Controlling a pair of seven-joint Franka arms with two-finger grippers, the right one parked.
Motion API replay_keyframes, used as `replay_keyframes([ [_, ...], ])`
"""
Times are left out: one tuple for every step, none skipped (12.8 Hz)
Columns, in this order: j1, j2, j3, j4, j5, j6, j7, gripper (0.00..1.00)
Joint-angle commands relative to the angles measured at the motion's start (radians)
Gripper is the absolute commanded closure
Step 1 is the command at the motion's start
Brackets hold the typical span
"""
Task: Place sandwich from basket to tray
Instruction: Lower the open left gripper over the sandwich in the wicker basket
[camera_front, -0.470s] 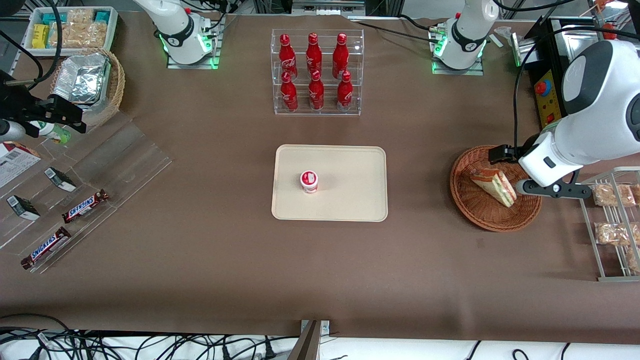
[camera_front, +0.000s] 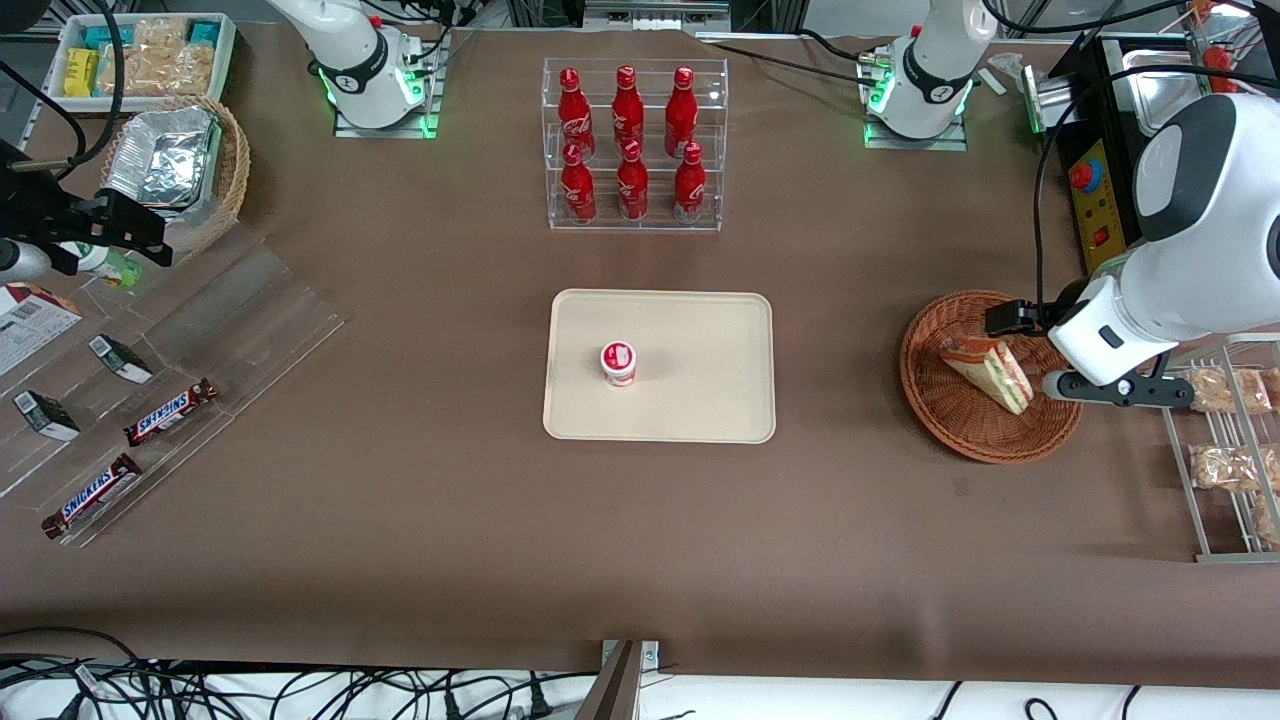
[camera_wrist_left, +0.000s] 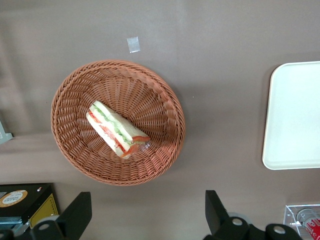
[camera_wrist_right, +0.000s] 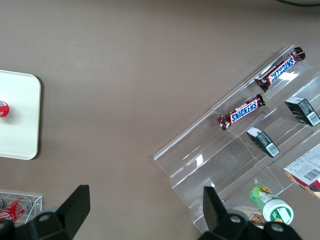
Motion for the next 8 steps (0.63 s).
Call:
replay_keyframes([
  [0.011,0.015,0.007,0.018,-0.012,-0.023,0.014,0.00],
  [0.033,0.020,0.007,0.013,-0.010,-0.025,0.009,0.00],
  [0.048,0.025,0.009,0.010,-0.009,-0.037,0.006,0.00],
  [0.065,0.026,0.010,-0.001,-0.006,-0.046,-0.015,0.00],
  [0.080,0.026,0.010,-0.019,-0.006,-0.043,-0.052,0.00],
  [0.100,0.031,0.010,-0.027,-0.006,-0.042,-0.093,0.00],
  [0.122,0.041,0.009,-0.035,-0.007,-0.039,-0.127,0.00],
  [0.151,0.045,0.009,-0.042,-0.019,-0.025,-0.138,0.00],
])
